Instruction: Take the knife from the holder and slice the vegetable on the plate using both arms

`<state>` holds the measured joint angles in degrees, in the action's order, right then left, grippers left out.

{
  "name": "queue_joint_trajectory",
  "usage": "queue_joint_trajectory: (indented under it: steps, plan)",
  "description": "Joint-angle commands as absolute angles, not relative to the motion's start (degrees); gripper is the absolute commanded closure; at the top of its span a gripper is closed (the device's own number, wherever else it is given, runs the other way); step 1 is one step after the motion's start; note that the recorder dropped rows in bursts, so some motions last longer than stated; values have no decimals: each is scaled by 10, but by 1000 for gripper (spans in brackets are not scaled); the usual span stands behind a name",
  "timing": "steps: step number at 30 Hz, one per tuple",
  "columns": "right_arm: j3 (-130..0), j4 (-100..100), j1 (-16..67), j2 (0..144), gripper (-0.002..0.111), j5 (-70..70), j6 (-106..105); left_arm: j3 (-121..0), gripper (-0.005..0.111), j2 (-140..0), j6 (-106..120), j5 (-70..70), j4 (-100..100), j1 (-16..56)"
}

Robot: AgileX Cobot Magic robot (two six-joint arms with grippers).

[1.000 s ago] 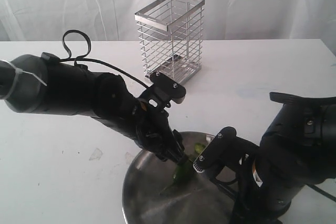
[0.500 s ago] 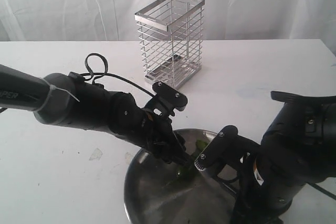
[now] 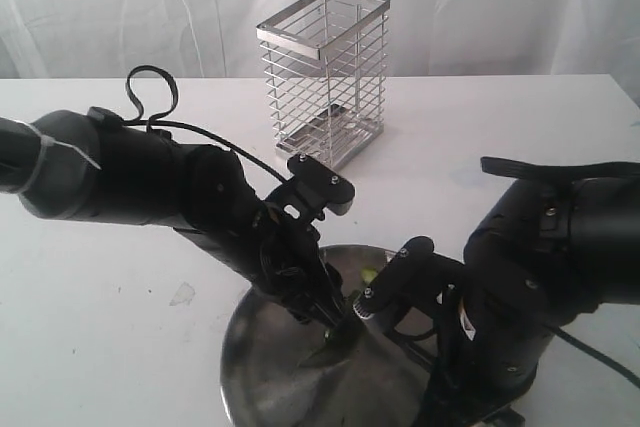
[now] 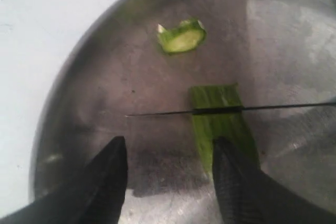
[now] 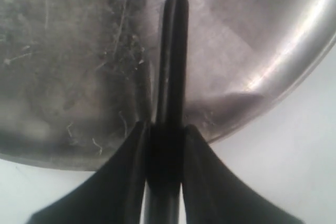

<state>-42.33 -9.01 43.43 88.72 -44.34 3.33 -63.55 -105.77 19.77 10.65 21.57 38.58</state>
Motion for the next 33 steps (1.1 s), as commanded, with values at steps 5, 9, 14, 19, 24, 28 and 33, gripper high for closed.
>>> queue_joint_trajectory:
  steps: [5, 9, 14, 19, 24, 28, 33]
  plan:
    - [-448, -86, 433, 899, 108, -447, 21, -633, 53, -1054, 208, 150, 216, 384]
    - [-449, -85, 433, 899, 108, -445, 14, -619, 53, -1054, 208, 134, 216, 384]
    - [-455, -84, 433, 908, 108, -440, 0, -608, 53, -1054, 208, 117, 216, 384]
    - [-479, -80, 433, 930, 108, -443, -13, -608, 53, -1054, 208, 117, 218, 384]
    - [-505, -79, 433, 958, 108, -455, -25, -608, 53, -1054, 208, 117, 218, 384]
    - [-513, -78, 433, 977, 108, -457, -27, -608, 53, -1054, 208, 117, 218, 384]
    - [-513, -78, 433, 988, 108, -479, -28, -608, 53, -1053, 218, 121, 217, 384]
